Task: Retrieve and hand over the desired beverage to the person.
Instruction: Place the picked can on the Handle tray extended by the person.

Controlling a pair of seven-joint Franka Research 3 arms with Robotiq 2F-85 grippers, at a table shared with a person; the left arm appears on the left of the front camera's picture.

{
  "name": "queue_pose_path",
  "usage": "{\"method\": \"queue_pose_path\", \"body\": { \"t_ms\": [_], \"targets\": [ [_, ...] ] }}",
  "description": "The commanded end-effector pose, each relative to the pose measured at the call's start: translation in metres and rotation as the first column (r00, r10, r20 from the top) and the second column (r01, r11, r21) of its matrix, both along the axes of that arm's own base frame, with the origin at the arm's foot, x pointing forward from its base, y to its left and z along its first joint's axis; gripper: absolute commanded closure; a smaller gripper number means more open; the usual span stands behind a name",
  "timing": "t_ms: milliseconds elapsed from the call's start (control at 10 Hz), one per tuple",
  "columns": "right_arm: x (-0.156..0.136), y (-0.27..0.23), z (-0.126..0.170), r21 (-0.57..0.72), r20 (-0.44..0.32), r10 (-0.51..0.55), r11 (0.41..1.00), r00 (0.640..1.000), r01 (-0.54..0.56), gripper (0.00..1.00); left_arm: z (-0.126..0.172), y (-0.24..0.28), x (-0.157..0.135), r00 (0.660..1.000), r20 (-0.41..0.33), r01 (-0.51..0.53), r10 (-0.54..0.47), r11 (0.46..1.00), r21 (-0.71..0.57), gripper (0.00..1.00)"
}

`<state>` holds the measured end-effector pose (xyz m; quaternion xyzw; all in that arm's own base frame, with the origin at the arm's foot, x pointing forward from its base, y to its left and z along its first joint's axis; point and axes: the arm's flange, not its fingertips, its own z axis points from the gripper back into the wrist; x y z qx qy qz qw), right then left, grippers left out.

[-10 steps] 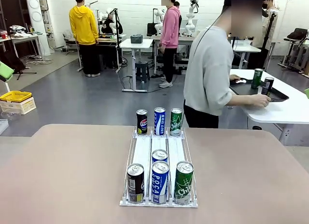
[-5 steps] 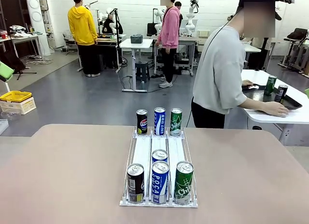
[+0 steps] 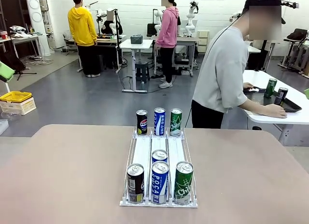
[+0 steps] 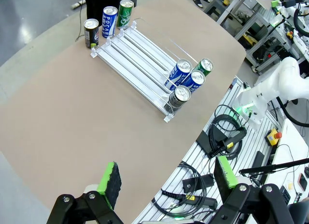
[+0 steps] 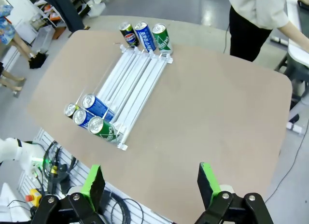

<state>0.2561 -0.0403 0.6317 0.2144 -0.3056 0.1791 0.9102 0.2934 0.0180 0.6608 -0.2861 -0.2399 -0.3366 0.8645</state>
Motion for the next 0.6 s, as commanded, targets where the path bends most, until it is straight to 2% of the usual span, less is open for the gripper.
{"method": "queue_pose_path", "body": {
  "t_ms": [0,500],
  "targets": [
    [0.001,0.0008,-0.0034,0.009,0.013,0.008,1.0,1.0,-0.009,0.0,-0.0001,0.0015,-0.001,1.0,0.008,0.017,-0.017,1.0,-0.011,0.0],
    [0.001,0.0008,-0.0034,0.009,0.013,0.008,1.0,1.0,-0.009,0.0,-0.0001,0.0015,-0.001,1.0,0.008,0.017,-0.017,1.0,-0.011,0.0]
  ]
}}
